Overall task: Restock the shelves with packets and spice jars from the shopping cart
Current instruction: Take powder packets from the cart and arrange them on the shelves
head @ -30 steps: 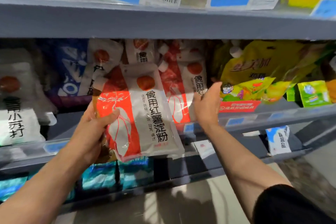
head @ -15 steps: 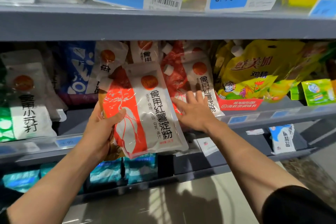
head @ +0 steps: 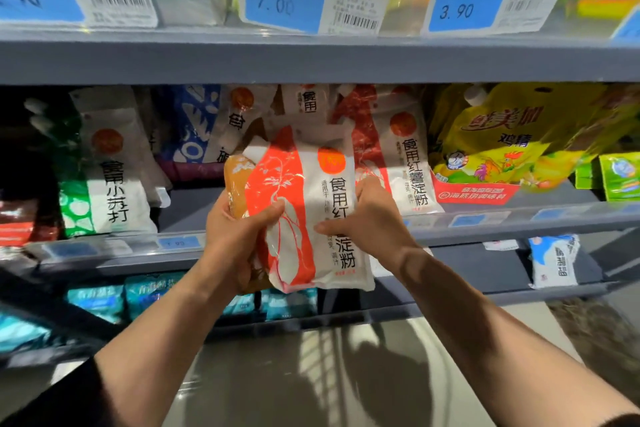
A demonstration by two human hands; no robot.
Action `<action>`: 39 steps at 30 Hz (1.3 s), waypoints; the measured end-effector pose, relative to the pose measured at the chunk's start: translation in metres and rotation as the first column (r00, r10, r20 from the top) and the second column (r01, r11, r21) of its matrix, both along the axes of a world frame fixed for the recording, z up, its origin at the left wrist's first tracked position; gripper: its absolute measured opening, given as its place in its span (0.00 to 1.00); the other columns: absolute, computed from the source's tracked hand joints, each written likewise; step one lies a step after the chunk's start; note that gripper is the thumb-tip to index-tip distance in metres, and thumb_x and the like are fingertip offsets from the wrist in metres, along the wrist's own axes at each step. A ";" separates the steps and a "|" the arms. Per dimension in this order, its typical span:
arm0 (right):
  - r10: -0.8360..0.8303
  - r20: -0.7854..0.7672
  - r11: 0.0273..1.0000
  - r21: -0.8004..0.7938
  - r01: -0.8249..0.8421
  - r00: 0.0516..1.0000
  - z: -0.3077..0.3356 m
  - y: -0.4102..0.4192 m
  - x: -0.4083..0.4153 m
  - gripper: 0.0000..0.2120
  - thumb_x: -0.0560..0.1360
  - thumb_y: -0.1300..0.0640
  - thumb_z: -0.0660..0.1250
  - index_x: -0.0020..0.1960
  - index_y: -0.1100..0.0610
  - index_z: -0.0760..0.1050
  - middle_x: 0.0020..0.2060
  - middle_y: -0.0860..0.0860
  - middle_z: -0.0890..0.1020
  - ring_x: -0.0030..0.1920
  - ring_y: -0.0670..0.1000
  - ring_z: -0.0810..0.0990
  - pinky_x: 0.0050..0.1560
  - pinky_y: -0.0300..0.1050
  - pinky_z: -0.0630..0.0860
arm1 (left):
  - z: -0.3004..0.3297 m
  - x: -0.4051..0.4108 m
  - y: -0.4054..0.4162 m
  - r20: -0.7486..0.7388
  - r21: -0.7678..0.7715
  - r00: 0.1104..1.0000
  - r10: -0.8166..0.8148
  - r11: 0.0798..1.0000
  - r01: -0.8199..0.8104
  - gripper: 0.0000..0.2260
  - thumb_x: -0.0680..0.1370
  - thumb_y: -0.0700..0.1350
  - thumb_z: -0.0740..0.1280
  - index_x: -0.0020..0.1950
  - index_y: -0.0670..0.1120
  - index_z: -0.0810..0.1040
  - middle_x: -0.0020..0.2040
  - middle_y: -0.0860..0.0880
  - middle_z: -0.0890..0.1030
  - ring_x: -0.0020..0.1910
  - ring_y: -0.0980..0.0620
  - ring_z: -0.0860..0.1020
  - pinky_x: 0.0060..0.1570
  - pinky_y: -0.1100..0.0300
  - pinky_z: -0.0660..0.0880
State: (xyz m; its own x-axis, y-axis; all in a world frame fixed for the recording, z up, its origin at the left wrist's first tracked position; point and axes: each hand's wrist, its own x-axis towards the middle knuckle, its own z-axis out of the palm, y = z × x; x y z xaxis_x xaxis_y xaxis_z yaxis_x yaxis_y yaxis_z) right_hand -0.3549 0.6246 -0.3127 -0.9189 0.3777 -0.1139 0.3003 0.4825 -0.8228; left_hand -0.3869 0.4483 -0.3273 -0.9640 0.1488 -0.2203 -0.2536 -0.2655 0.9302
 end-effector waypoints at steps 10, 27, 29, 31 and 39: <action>-0.326 -0.354 0.945 -0.153 0.290 0.876 0.037 0.060 -0.003 0.19 0.67 0.69 0.70 0.39 0.50 0.64 0.34 0.47 0.72 0.33 0.42 0.72 0.33 0.39 0.68 | 0.025 0.000 0.006 -0.052 -0.110 0.996 0.073 0.991 -0.078 0.08 0.81 0.47 0.64 0.47 0.45 0.78 0.35 0.50 0.85 0.33 0.53 0.84 0.29 0.60 0.79; 0.088 -0.171 0.603 0.793 0.084 0.981 -0.030 0.081 -0.003 0.37 0.65 0.52 0.77 0.69 0.47 0.64 0.65 0.58 0.68 0.68 0.61 0.64 0.65 0.63 0.65 | 0.010 -0.002 0.021 -0.023 -0.135 0.999 0.038 0.990 -0.041 0.11 0.82 0.48 0.61 0.53 0.44 0.78 0.44 0.44 0.86 0.41 0.46 0.85 0.33 0.57 0.81; 0.136 -0.035 0.634 0.771 -0.060 0.990 -0.026 0.085 -0.013 0.36 0.65 0.49 0.77 0.69 0.43 0.66 0.60 0.55 0.68 0.65 0.58 0.64 0.63 0.67 0.65 | 0.009 -0.002 0.020 -0.038 -0.131 0.999 0.026 0.991 -0.031 0.12 0.82 0.49 0.61 0.55 0.41 0.78 0.44 0.42 0.86 0.42 0.45 0.85 0.34 0.56 0.81; 0.167 0.092 0.635 0.752 -0.178 0.982 -0.020 0.092 -0.019 0.39 0.63 0.43 0.77 0.70 0.42 0.64 0.58 0.54 0.68 0.62 0.57 0.65 0.61 0.65 0.67 | 0.008 0.000 0.019 -0.039 -0.127 0.999 0.025 0.991 -0.030 0.11 0.82 0.48 0.61 0.51 0.41 0.77 0.36 0.45 0.85 0.33 0.48 0.84 0.30 0.59 0.79; -0.113 0.227 0.564 0.816 -0.126 0.967 -0.024 0.081 -0.027 0.32 0.71 0.39 0.69 0.70 0.44 0.61 0.70 0.57 0.63 0.73 0.67 0.54 0.67 0.67 0.61 | 0.008 -0.009 0.010 0.055 -0.161 0.989 0.134 0.979 -0.124 0.10 0.82 0.50 0.62 0.48 0.47 0.79 0.39 0.48 0.86 0.37 0.51 0.85 0.38 0.54 0.82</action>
State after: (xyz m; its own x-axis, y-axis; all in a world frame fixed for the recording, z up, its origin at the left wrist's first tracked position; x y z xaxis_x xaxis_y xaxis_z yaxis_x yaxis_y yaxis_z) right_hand -0.3823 0.7058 -0.3366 -0.9114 0.4096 0.0393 0.4107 0.9114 0.0252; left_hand -0.3961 0.4581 -0.3191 -0.9555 -0.0173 -0.2943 -0.2884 -0.1524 0.9453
